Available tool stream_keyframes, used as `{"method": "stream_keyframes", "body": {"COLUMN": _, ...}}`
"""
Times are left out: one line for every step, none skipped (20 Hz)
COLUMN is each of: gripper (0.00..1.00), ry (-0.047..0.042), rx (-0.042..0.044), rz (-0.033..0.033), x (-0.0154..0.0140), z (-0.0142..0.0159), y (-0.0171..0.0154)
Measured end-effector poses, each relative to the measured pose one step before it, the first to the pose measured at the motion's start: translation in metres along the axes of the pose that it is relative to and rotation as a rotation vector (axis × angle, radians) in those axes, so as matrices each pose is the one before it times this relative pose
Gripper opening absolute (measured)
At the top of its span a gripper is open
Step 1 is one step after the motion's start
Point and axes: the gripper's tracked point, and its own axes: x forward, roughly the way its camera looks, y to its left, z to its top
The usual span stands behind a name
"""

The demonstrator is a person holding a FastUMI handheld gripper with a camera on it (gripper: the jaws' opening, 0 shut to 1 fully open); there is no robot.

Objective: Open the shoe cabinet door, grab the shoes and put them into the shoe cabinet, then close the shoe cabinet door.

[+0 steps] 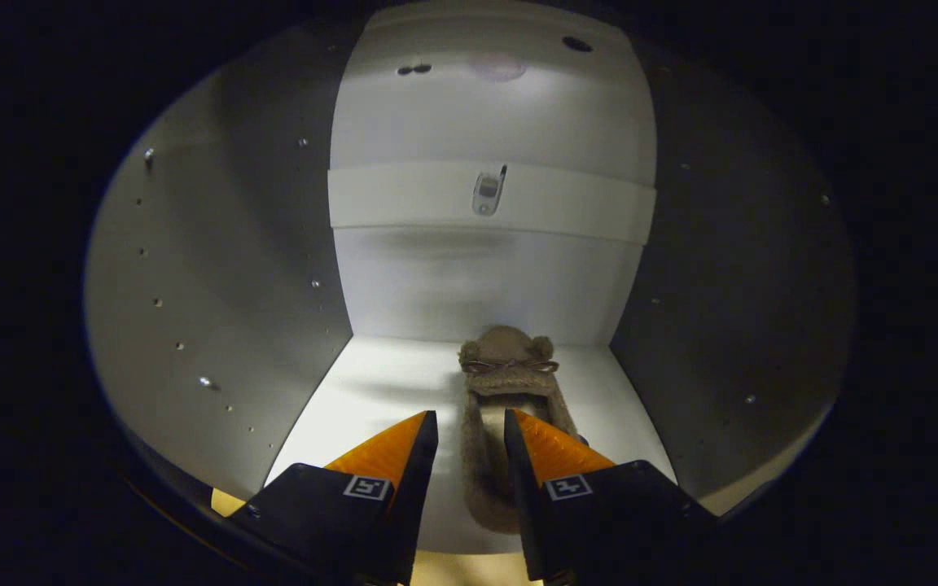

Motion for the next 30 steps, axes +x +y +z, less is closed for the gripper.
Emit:
{"method": "stream_keyframes", "body": {"gripper": 0.54, "ry": -0.01751, "rx": 0.00941, "rz": 0.00218, "x": -0.01267, "z": 0.00406, "y": -0.00078}}
{"method": "stream_keyframes", "body": {"gripper": 0.54, "ry": -0.0184, "rx": 0.00752, "rz": 0.00277, "x": -0.01386, "z": 0.00485, "y": -0.00071}}
{"method": "stream_keyframes", "body": {"gripper": 0.59, "ry": -0.02104, "rx": 0.01006, "rz": 0.01105, "x": -0.01455, "z": 0.00578, "y": 0.00098}}
{"method": "stream_keyframes", "body": {"gripper": 0.64, "ry": -0.02721, "rx": 0.01302, "rz": 0.01348, "x": -0.01669, "z": 0.00674, "y": 0.0018}}
{"method": "stream_keyframes", "body": {"gripper": 0.63, "ry": -0.02951, "rx": 0.01138, "rz": 0.0134, "x": -0.0181, "z": 0.00835, "y": 0.00304}}
{"method": "stream_keyframes", "body": {"gripper": 0.63, "ry": -0.03154, "rx": 0.00831, "rz": 0.00809, "x": -0.01797, "z": 0.00853, "y": 0.00113}}
{"method": "stream_keyframes", "body": {"gripper": 0.64, "ry": -0.03709, "rx": 0.00369, "rz": 0.01282, "x": -0.0154, "z": 0.01025, "y": 0.00211}}
{"method": "stream_keyframes", "body": {"gripper": 0.77, "ry": -0.02954, "rx": 0.00018, "rz": 0.01263, "x": -0.01867, "z": 0.00716, "y": 0.00205}}
{"method": "stream_keyframes", "body": {"gripper": 0.82, "ry": -0.02452, "rx": -0.00326, "rz": 0.01129, "x": -0.01775, "z": 0.00782, "y": 0.00357}}
{"method": "stream_keyframes", "body": {"gripper": 0.86, "ry": -0.02103, "rx": -0.00117, "rz": 0.00615, "x": -0.01716, "z": 0.00655, "y": 0.00141}}
{"method": "stream_keyframes", "body": {"gripper": 0.86, "ry": -0.01523, "rx": 0.00373, "rz": 0.00823, "x": -0.01556, "z": 0.00491, "y": 0.00252}}
{"method": "stream_keyframes", "body": {"gripper": 0.91, "ry": -0.00944, "rx": 0.00847, "rz": 0.00616, "x": -0.01765, "z": 0.00377, "y": 0.00175}}
{"method": "stream_keyframes", "body": {"gripper": 0.96, "ry": -0.00802, "rx": 0.00848, "rz": 0.01487, "x": -0.01454, "z": 0.00229, "y": 0.00402}}
{"method": "stream_keyframes", "body": {"gripper": 0.99, "ry": -0.00934, "rx": 0.00772, "rz": 0.01523, "x": -0.01497, "z": 0.00211, "y": 0.00288}}
{"method": "stream_keyframes", "body": {"gripper": 0.99, "ry": -0.01478, "rx": 0.00505, "rz": 0.01349, "x": -0.01207, "z": 0.00223, "y": 0.00375}}
{"method": "stream_keyframes", "body": {"gripper": 0.99, "ry": -0.01657, "rx": 0.00165, "rz": 0.01049, "x": -0.01385, "z": 0.00083, "y": 0.00172}}
{"method": "stream_keyframes", "body": {"gripper": 0.98, "ry": -0.00685, "rx": -0.00326, "rz": 0.00745, "x": -0.0126, "z": -0.00187, "y": 0.002}}
{"method": "stream_keyframes", "body": {"gripper": 0.98, "ry": -0.00474, "rx": -0.00853, "rz": 0.00347, "x": -0.01451, "z": -0.00221, "y": -0.00013}}
{"method": "stream_keyframes", "body": {"gripper": 0.99, "ry": -0.00221, "rx": -0.00889, "rz": 0.00657, "x": -0.01357, "z": -0.00254, "y": 0.00105}}
{"method": "stream_keyframes", "body": {"gripper": 0.98, "ry": -0.0176, "rx": -0.01057, "rz": -0.00222, "x": -0.0143, "z": 0.00174, "y": 0.0}}
{"method": "stream_keyframes", "body": {"gripper": 0.98, "ry": -0.01667, "rx": -0.013, "rz": -0.00229, "x": -0.01353, "z": 0.00263, "y": -0.0032}}
{"method": "stream_keyframes", "body": {"gripper": 0.98, "ry": -0.01299, "rx": 0.00159, "rz": 0.01925, "x": -0.01713, "z": 0.00409, "y": 0.00291}}
{"method": "stream_keyframes", "body": {"gripper": 0.98, "ry": -0.01001, "rx": 0.00272, "rz": 0.02255, "x": -0.01959, "z": 0.00275, "y": 0.00586}}
{"method": "stream_keyframes", "body": {"gripper": 0.98, "ry": -0.00881, "rx": 0.0023, "rz": 0.01034, "x": -0.01892, "z": 0.00248, "y": 0.00015}}
{"method": "stream_keyframes", "body": {"gripper": 0.99, "ry": 0.00059, "rx": 0.0036, "rz": 0.0076, "x": -0.01698, "z": 0.00104, "y": -0.00309}}
{"method": "stream_keyframes", "body": {"gripper": 0.98, "ry": 0.00745, "rx": 0.01269, "rz": 0.01939, "x": -0.01912, "z": 0.00024, "y": -0.00011}}
{"method": "stream_keyframes", "body": {"gripper": 0.98, "ry": 0.00702, "rx": 0.01571, "rz": 0.02538, "x": -0.01715, "z": 0.00114, "y": 0.00281}}
{"method": "stream_keyframes", "body": {"gripper": 0.98, "ry": -0.00601, "rx": 0.01513, "rz": 0.02713, "x": -0.01691, "z": 0.00287, "y": 0.00125}}
{"method": "stream_keyframes", "body": {"gripper": 0.98, "ry": -0.00228, "rx": 0.01077, "rz": 0.02208, "x": -0.01291, "z": 0.00273, "y": -0.00124}}
{"method": "stream_keyframes", "body": {"gripper": 0.98, "ry": 0.01039, "rx": 0.00197, "rz": 0.00798, "x": -0.01353, "z": -0.00201, "y": -0.00466}}
